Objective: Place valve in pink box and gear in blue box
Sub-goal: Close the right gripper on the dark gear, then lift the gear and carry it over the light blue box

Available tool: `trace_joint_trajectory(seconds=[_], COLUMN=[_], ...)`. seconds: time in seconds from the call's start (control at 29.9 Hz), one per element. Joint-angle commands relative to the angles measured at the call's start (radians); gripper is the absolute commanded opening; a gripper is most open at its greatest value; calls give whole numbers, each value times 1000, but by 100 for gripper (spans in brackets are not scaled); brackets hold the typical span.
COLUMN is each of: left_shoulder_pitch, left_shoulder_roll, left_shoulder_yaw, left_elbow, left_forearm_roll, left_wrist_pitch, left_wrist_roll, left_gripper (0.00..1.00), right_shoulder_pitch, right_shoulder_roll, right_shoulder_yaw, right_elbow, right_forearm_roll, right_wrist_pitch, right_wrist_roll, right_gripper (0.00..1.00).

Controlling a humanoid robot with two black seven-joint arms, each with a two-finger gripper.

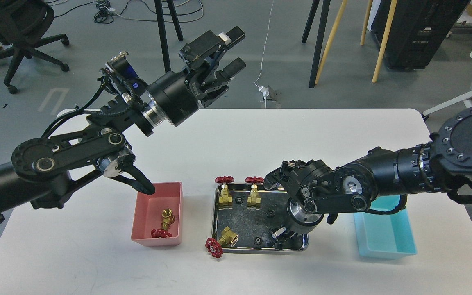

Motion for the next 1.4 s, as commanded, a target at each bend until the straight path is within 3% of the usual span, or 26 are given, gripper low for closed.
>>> trace_joint_trajectory(seconds=[0.0, 0.4, 0.77, 1.07, 1.27, 1.37], left_shoulder_pitch=[0, 2, 3, 3, 6, 5], left_shoulder_roll=[-2, -5, -8, -16, -20, -45], left_shoulder_yaw=[0, 0, 0, 0, 0, -12], left_elbow=[1, 1, 1, 1, 1, 1], left_forearm_roll=[1, 0, 0, 0, 0, 0], left_wrist_pitch=[0, 0, 0, -1, -2, -2], left_wrist_roll=[0, 0, 0, 0, 0, 0], left_gripper=[83, 83, 84, 84, 84, 84], right_shoulder_pitch=[0, -2, -6, 38, 164, 219], right_shoulder_roll=[0, 0, 0, 0, -142, -283], right_shoulder_yaw=[0, 0, 8, 23, 72, 74], right_elbow=[0, -1, -1, 2, 44, 115], right_forearm_roll=[0, 0, 3, 9, 14, 11], right_wrist_pitch=[0, 0, 0, 0, 0, 0], right_wrist_roll=[0, 0, 0, 0, 0, 0], right_gripper=[45, 36, 14, 12, 12, 12])
